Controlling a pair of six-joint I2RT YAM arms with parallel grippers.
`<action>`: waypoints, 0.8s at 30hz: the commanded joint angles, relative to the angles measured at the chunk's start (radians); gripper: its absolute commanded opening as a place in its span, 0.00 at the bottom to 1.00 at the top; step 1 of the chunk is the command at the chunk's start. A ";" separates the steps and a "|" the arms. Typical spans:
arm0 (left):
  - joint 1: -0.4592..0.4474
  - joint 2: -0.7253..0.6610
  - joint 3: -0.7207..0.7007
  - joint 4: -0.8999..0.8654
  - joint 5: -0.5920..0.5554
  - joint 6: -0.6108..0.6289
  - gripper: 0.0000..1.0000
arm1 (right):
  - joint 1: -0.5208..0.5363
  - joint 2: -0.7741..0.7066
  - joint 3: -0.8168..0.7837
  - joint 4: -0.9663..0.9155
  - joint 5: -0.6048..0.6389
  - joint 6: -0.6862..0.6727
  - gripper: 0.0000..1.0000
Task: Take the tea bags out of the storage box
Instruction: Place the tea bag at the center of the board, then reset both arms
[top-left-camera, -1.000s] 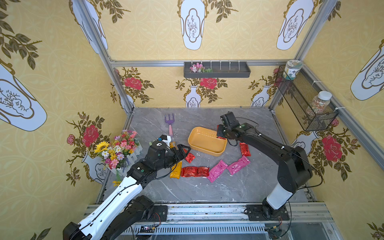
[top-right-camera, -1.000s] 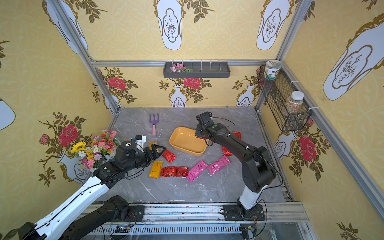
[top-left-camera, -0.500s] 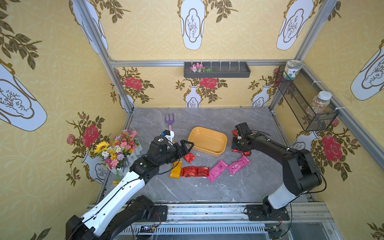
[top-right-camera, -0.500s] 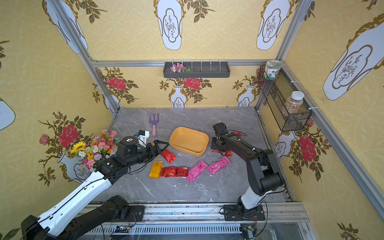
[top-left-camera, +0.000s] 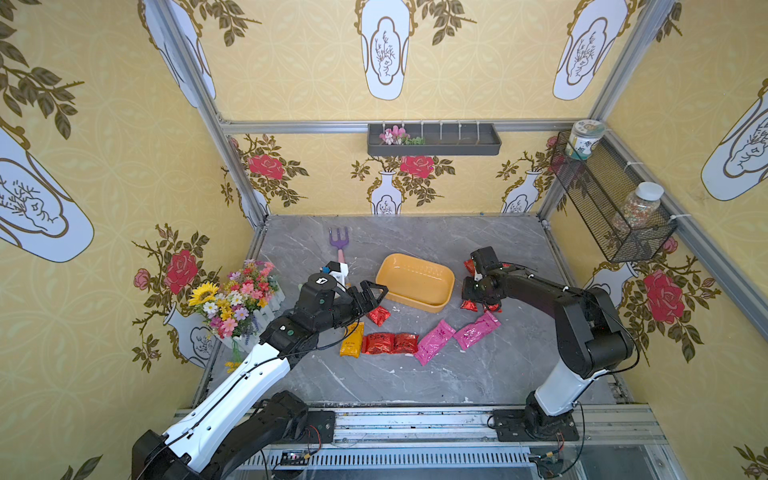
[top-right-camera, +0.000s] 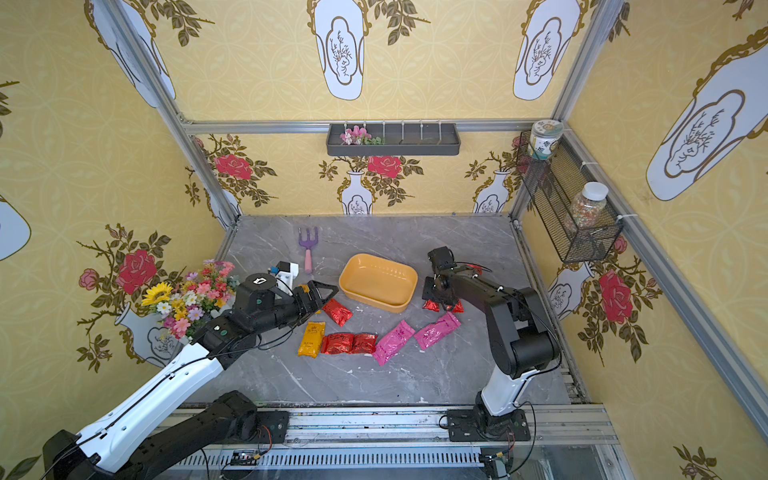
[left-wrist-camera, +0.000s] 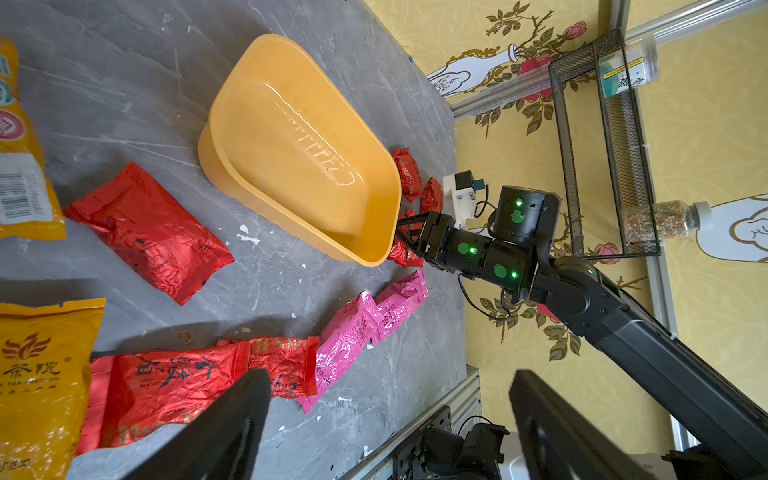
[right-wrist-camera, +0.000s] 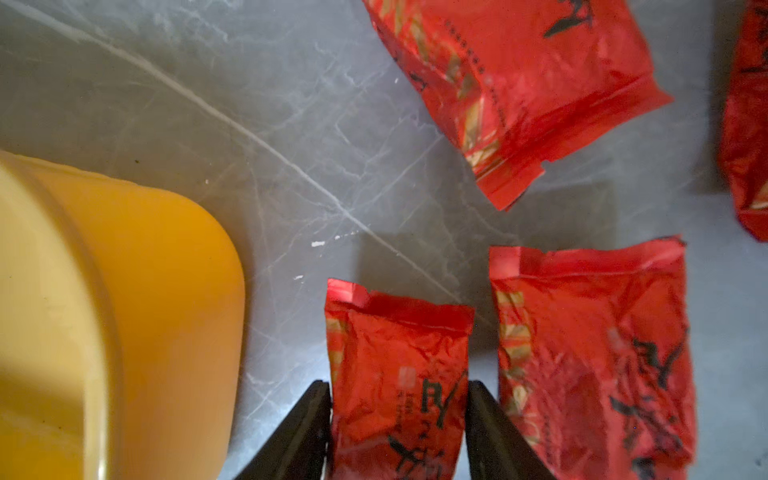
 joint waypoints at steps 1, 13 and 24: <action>0.000 0.015 0.033 0.015 0.008 0.024 0.96 | -0.001 -0.004 0.006 0.017 0.021 0.004 0.59; 0.014 0.104 0.433 -0.100 -0.281 0.304 1.00 | 0.008 -0.322 0.086 -0.072 0.085 -0.032 0.83; 0.068 -0.086 0.006 0.525 -0.717 0.714 1.00 | 0.023 -0.657 -0.040 0.287 0.297 -0.177 0.98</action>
